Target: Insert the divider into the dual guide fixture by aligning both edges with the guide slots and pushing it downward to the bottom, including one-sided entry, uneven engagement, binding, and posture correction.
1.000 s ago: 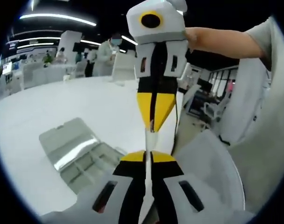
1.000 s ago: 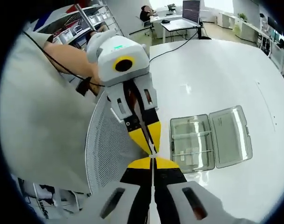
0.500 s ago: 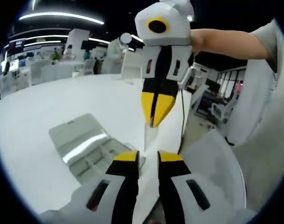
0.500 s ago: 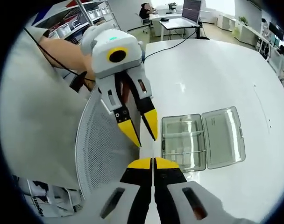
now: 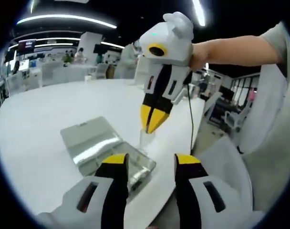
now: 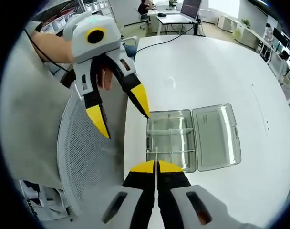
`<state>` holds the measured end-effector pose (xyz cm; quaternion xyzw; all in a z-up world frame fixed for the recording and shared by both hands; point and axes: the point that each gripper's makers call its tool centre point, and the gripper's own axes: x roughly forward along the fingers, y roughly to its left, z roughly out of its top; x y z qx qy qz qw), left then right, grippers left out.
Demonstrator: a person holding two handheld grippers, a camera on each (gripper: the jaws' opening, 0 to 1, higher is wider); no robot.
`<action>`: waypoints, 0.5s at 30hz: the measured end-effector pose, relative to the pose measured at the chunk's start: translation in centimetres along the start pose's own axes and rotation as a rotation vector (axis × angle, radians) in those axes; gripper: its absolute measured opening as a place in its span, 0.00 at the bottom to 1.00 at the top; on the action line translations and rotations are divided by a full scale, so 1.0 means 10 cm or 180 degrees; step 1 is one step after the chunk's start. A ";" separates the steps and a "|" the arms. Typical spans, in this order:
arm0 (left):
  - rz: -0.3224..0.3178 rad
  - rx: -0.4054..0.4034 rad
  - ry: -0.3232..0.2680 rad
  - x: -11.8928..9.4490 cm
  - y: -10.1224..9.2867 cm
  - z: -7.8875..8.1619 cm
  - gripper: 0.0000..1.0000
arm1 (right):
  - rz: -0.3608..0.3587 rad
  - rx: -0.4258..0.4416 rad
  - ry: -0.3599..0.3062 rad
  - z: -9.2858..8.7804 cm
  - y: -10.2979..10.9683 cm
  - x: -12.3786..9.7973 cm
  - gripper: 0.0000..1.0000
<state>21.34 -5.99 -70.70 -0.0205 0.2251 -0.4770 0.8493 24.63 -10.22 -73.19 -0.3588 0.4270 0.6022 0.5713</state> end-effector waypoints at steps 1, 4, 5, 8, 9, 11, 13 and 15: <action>0.0004 0.0005 0.0001 0.00 0.00 -0.01 0.38 | -0.0008 -0.0001 0.0000 0.00 0.00 0.00 0.00; 0.0050 -0.0020 0.0050 0.00 0.02 -0.05 0.43 | -0.0038 -0.0011 -0.0021 0.00 -0.03 0.04 0.00; 0.0064 -0.0031 0.0052 0.01 0.03 -0.05 0.46 | -0.0050 -0.0019 -0.0028 0.01 -0.04 0.05 0.00; 0.0068 -0.0149 0.0021 0.01 0.01 -0.05 0.51 | -0.0065 -0.0045 -0.0031 0.00 -0.05 0.09 0.00; 0.0075 -0.0133 0.0022 0.01 0.02 -0.05 0.52 | -0.0075 -0.0045 -0.0024 -0.01 -0.05 0.11 0.00; 0.0100 -0.0118 0.0045 0.01 0.04 -0.07 0.55 | -0.0082 -0.0059 -0.0025 -0.02 -0.06 0.14 0.00; 0.0105 -0.0140 0.0046 0.01 0.04 -0.07 0.58 | -0.0166 -0.0124 -0.0001 -0.03 -0.10 0.17 0.00; 0.0127 -0.0148 0.0040 0.01 0.06 -0.08 0.59 | -0.0166 -0.0123 0.0005 -0.04 -0.11 0.19 0.00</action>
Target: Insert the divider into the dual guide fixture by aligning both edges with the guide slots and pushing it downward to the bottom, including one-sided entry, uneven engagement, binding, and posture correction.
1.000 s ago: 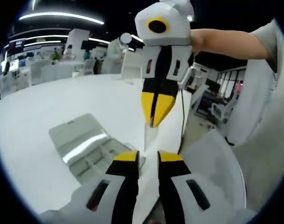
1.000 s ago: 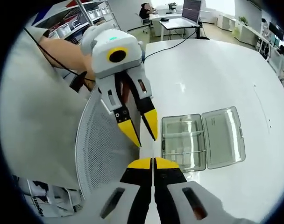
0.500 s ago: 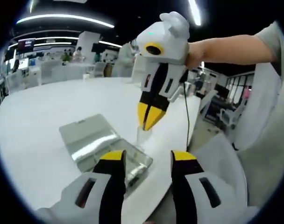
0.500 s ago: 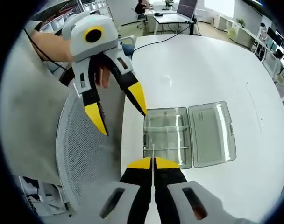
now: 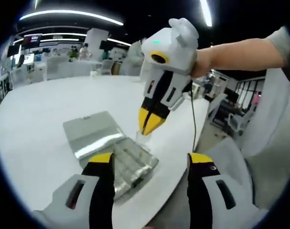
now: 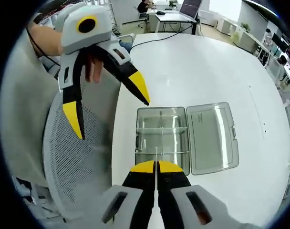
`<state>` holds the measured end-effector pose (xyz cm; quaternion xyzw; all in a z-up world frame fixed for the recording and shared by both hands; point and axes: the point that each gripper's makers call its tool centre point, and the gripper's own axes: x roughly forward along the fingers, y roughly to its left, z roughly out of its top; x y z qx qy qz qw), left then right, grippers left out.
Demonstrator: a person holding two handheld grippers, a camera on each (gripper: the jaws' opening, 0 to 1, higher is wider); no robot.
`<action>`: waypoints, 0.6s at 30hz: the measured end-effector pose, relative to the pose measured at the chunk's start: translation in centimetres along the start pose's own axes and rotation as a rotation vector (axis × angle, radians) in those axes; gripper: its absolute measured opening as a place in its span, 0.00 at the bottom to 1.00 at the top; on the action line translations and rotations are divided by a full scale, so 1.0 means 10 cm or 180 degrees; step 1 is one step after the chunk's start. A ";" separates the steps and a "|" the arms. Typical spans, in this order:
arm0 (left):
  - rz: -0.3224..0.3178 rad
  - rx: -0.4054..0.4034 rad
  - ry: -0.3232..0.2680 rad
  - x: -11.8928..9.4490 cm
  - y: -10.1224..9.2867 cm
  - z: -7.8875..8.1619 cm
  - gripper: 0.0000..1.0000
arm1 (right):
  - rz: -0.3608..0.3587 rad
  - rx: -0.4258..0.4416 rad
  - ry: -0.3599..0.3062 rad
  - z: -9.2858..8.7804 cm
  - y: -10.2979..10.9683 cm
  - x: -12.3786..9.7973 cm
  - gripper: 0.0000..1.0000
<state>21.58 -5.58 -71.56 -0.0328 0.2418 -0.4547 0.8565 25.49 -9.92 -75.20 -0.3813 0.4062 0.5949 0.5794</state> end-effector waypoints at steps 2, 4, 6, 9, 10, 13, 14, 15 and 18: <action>-0.0002 -0.0018 0.0010 0.00 0.01 -0.01 0.61 | -0.0021 0.0012 -0.0012 -0.01 -0.03 0.03 0.00; 0.0011 -0.0017 0.0009 -0.01 0.02 -0.01 0.61 | -0.0019 0.0015 -0.0006 -0.01 -0.03 0.05 0.00; 0.0017 -0.0041 0.0011 -0.01 0.03 -0.02 0.62 | -0.0002 0.0004 -0.0005 -0.02 -0.02 0.08 0.00; 0.0025 -0.0049 0.0012 0.00 0.04 -0.03 0.62 | -0.0009 -0.0030 0.0027 -0.04 -0.03 0.11 0.00; 0.0027 -0.0053 0.0015 0.00 0.04 -0.04 0.63 | -0.0009 -0.0036 0.0028 -0.04 -0.03 0.11 0.00; 0.0035 -0.0065 0.0022 0.00 0.04 -0.04 0.63 | -0.0021 -0.0047 0.0033 -0.05 -0.05 0.11 0.00; 0.0043 -0.0069 0.0015 0.00 0.04 -0.03 0.64 | -0.0019 -0.0045 0.0025 -0.07 -0.06 0.12 0.00; 0.0046 -0.0070 0.0010 0.01 0.04 -0.03 0.64 | -0.0025 -0.0045 0.0022 -0.07 -0.07 0.12 0.00; 0.0050 -0.0072 0.0009 0.01 0.04 -0.02 0.65 | -0.0023 -0.0047 0.0031 -0.10 -0.08 0.13 0.00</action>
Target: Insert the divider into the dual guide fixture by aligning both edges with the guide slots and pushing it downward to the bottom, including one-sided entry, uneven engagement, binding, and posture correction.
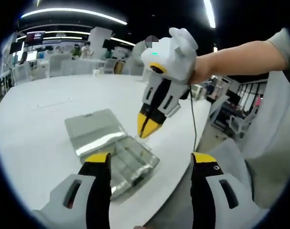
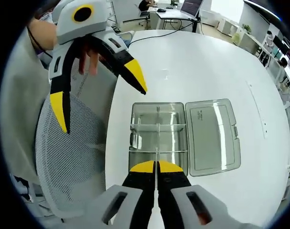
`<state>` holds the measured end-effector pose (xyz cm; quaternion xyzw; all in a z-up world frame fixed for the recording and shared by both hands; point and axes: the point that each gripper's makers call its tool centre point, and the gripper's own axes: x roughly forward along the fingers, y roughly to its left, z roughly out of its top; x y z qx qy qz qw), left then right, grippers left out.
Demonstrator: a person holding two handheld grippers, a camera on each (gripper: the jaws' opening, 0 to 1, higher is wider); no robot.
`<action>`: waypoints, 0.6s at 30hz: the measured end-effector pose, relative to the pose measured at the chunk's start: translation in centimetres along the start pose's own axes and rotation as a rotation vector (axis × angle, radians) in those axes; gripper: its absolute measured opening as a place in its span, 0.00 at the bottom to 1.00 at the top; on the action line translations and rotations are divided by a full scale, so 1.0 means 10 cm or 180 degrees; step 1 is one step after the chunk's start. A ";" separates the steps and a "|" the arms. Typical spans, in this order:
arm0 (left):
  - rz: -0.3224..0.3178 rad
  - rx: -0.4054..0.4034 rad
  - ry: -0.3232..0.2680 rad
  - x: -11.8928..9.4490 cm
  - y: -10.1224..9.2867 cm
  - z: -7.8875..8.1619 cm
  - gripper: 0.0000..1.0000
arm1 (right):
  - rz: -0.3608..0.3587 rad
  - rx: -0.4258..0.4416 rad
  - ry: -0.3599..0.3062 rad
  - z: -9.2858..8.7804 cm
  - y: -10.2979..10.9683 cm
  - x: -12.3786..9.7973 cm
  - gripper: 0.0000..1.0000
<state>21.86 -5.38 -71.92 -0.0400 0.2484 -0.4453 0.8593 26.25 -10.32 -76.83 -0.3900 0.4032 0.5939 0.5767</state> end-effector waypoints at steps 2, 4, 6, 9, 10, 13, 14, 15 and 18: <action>0.0002 -0.0003 -0.0002 0.00 0.00 0.00 0.65 | 0.0010 -0.0008 0.0002 0.00 0.01 0.01 0.00; 0.0004 -0.0011 0.0005 0.00 0.00 0.00 0.65 | 0.0012 -0.0019 0.0008 0.00 0.00 0.02 0.00; 0.0001 -0.0013 0.0011 0.00 0.00 -0.01 0.65 | 0.0020 -0.0020 0.0003 0.01 0.01 0.04 0.00; 0.0006 -0.0021 0.0021 -0.01 -0.01 -0.02 0.65 | 0.0027 -0.0050 0.0019 0.00 0.01 0.06 0.00; 0.0007 -0.0031 0.0020 -0.01 -0.01 -0.02 0.65 | 0.0027 -0.0053 0.0021 0.00 0.01 0.07 0.00; 0.0013 -0.0030 0.0028 -0.02 -0.02 -0.02 0.66 | 0.0026 -0.0058 0.0032 -0.01 0.00 0.09 0.00; 0.0018 -0.0031 0.0031 -0.02 -0.01 -0.02 0.66 | 0.0022 -0.0070 0.0041 -0.02 -0.01 0.10 0.00; 0.0021 -0.0034 0.0032 -0.02 -0.01 -0.02 0.66 | 0.0026 -0.0069 0.0052 -0.03 -0.01 0.11 0.00; 0.0024 -0.0033 0.0043 -0.03 -0.01 -0.02 0.66 | 0.0015 -0.0083 0.0068 -0.04 -0.02 0.12 0.00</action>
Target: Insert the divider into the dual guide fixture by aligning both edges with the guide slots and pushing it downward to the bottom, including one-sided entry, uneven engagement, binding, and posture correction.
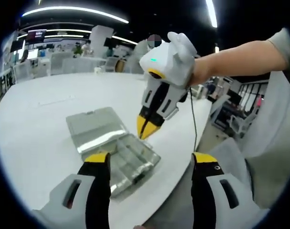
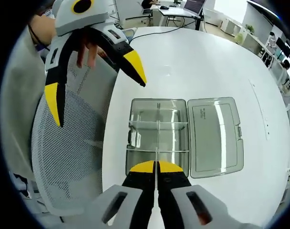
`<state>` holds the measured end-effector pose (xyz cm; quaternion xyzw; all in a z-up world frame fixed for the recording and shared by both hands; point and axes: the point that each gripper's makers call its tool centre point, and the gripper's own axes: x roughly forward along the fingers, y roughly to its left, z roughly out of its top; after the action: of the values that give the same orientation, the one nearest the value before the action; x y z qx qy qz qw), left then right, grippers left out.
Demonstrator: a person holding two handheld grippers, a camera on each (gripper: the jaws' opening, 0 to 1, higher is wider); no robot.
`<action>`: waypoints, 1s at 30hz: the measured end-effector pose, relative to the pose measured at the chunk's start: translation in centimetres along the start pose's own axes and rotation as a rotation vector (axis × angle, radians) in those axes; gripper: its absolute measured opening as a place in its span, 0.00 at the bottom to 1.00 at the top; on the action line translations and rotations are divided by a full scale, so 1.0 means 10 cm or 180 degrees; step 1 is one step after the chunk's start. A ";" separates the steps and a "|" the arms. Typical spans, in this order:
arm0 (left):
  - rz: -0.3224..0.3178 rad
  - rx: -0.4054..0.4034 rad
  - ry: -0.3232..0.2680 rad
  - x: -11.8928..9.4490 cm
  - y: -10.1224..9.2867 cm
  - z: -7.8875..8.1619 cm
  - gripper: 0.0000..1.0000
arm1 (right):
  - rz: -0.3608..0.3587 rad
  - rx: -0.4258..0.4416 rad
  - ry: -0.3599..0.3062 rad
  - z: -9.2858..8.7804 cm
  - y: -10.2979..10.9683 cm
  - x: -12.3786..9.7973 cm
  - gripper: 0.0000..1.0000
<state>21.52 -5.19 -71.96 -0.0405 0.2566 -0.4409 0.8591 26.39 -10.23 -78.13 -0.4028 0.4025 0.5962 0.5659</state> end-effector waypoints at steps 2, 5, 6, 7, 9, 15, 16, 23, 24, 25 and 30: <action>0.0004 -0.0006 0.0006 -0.01 0.00 0.00 0.66 | 0.0006 0.0010 -0.0003 0.00 0.00 0.01 0.00; 0.0010 -0.0016 0.0011 -0.01 0.02 -0.02 0.66 | 0.0004 0.0009 0.0008 -0.02 -0.01 0.03 0.00; 0.0010 -0.0017 0.0010 -0.01 0.02 -0.02 0.66 | 0.0004 0.0018 0.0004 -0.02 -0.01 0.03 0.00; 0.0009 -0.0022 0.0010 -0.02 0.01 -0.01 0.66 | 0.0004 0.0013 -0.0002 -0.02 -0.01 0.04 0.00; 0.0012 -0.0020 0.0019 -0.02 0.00 -0.02 0.66 | -0.0002 0.0018 -0.0010 -0.01 -0.02 0.04 0.00; 0.0016 -0.0043 0.0026 -0.02 0.04 -0.03 0.66 | 0.0011 -0.0002 0.0020 -0.03 -0.01 0.08 0.00; 0.0019 -0.0053 0.0019 -0.02 0.05 -0.03 0.65 | 0.0004 -0.0003 0.0019 -0.03 -0.02 0.08 0.00; 0.0020 -0.0067 0.0018 0.00 0.09 -0.05 0.65 | -0.0001 -0.0033 0.0027 -0.03 -0.03 0.10 0.00; 0.0020 -0.0068 0.0019 0.00 0.09 -0.05 0.65 | -0.0004 -0.0032 0.0026 -0.03 -0.02 0.10 0.00; 0.0019 -0.0067 0.0016 0.00 0.09 -0.05 0.65 | -0.0008 -0.0024 0.0023 -0.04 -0.02 0.10 0.00; 0.0020 -0.0074 0.0016 0.01 0.10 -0.07 0.65 | -0.0021 0.0054 -0.0011 -0.07 -0.03 0.13 0.00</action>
<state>22.00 -4.52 -72.86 -0.0485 0.2641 -0.4353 0.8593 26.67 -10.42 -79.60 -0.3983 0.4053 0.5916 0.5719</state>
